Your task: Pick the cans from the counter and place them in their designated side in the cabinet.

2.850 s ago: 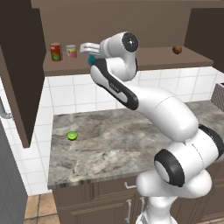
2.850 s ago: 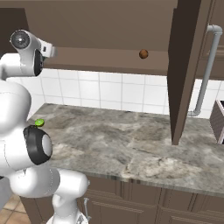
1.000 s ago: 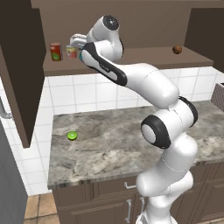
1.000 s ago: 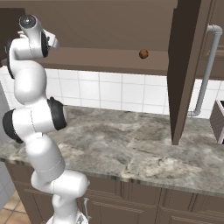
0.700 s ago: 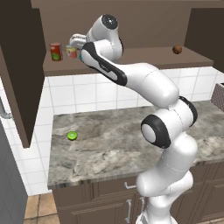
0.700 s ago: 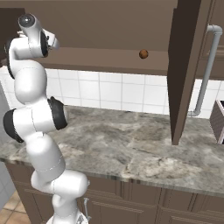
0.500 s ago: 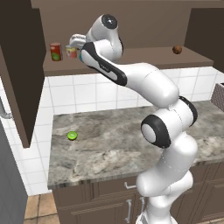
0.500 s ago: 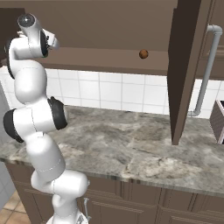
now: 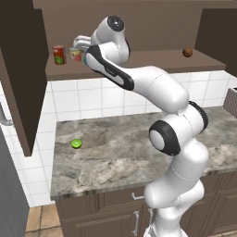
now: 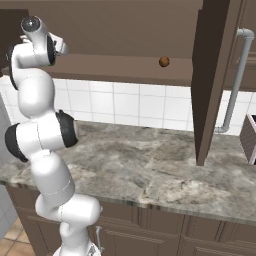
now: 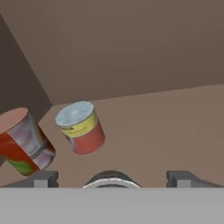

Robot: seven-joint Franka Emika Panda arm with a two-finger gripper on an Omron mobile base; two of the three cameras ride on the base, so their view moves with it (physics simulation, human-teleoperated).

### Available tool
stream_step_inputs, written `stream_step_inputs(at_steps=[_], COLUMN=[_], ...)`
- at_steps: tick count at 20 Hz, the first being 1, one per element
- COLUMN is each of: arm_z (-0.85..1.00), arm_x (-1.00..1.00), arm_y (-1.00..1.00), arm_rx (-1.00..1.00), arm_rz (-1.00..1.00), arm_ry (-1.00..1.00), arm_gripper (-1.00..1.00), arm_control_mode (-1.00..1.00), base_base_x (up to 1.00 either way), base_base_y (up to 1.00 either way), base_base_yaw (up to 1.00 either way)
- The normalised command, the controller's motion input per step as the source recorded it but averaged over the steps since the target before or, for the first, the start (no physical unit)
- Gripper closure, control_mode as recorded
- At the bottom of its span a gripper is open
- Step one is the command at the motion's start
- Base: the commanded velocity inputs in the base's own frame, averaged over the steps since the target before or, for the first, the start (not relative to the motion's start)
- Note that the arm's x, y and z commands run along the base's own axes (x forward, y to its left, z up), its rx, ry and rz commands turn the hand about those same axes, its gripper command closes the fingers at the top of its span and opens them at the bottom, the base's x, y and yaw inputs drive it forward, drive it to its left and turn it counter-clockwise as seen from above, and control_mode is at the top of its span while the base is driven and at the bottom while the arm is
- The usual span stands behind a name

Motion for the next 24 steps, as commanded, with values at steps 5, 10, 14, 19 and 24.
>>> stream_step_inputs(at_steps=[5,10,14,19,24], arm_z=[0.0,0.0,0.01,0.06,0.08], arm_x=[0.17,0.08,0.0,-0.03,-0.26], arm_y=[0.03,0.03,0.01,0.02,0.0], arm_rx=[0.0,0.0,0.0,0.0,0.0], arm_rz=[0.01,0.02,0.03,0.03,0.04], arm_ry=[-0.08,-0.12,-0.14,-0.13,-0.13], arm_gripper=[-1.0,-1.0,-1.0,-1.0,-1.0], arm_control_mode=[-1.0,-1.0,-1.0,-1.0,-1.0], base_base_x=[0.0,0.0,0.0,0.0,0.0], base_base_y=[0.0,0.0,0.0,0.0,0.0], base_base_yaw=[0.0,0.0,0.0,0.0,0.0])
